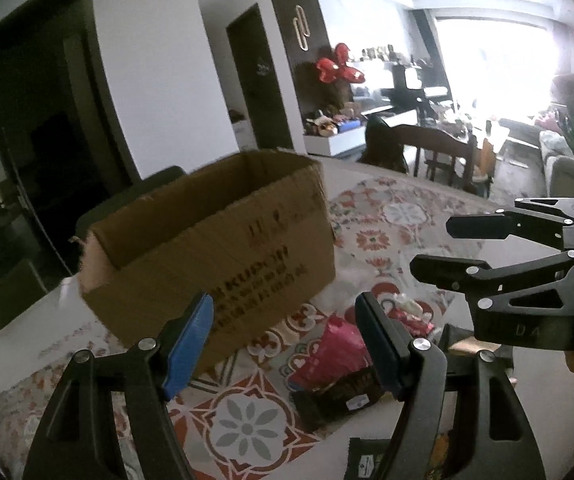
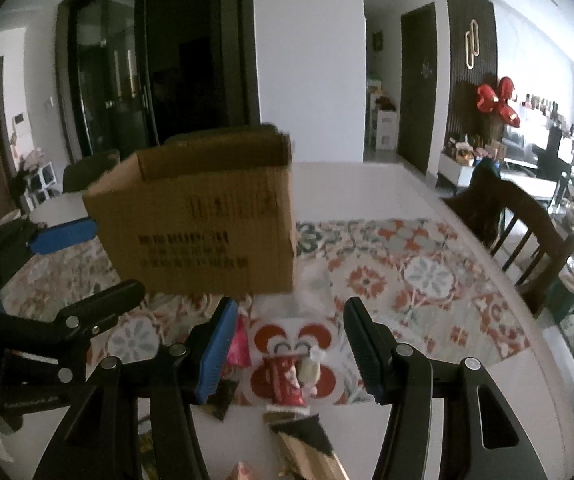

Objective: Organize snacks
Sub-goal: 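Withdraw both open tools from the box toward the pink packet on the table, then close left tool on red foil packet while right tool closes on red-wrapped candy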

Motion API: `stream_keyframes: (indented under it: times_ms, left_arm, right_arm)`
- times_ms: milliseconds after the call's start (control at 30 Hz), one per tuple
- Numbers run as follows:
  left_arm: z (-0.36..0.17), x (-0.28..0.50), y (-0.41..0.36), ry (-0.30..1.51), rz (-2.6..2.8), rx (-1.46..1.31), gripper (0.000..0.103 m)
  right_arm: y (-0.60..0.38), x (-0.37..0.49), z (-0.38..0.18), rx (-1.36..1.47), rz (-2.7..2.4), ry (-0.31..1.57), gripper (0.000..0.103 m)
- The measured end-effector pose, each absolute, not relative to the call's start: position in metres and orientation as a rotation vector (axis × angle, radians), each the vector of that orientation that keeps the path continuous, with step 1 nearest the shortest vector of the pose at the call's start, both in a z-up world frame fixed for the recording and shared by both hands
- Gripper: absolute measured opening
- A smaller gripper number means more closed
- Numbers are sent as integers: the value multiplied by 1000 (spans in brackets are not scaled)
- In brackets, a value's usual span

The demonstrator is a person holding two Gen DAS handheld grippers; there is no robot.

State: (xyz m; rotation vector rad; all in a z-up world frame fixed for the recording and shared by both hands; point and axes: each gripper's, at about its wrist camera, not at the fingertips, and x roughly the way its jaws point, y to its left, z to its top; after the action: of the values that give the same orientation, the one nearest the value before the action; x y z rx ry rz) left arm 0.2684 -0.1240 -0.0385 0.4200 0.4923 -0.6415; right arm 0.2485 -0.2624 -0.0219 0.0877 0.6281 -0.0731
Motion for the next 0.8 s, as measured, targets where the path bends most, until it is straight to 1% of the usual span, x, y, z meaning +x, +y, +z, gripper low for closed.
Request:
stream_keyframes:
  times_ms: [133,167,200,367,433,533,600,800]
  left_arm:
    - [-51,273,-126,518,-669,429,73]
    - [-54,274,-126,523,-673,431,73]
    - [-58,275,-126,530,-679,434,73]
    - [-75,280,-127,560,-724,457,73]
    - [-80,281,-130,568,-746,474,73]
    - [-88,282,-134,575,-778,502,73]
    - [-92,283,-137,578,-796,519,73]
    - [-101,289,-144,610,-840,515,72]
  right_arm:
    - [-261,253,-38,95,-73,676,56]
    - [-260,254,-42,88,-74,687,54]
    - [-259,255,-45,81,-74,694,51]
    - [-252,258,-58,59,-62,738,50]
    - [-249,259,-62,45,-59,749,46]
    - [-248,260,-68,41,-59,767,45]
    - [-248,261,-72,40,-61,779,41]
    - [-249,266,-83,44,-53,817,37]
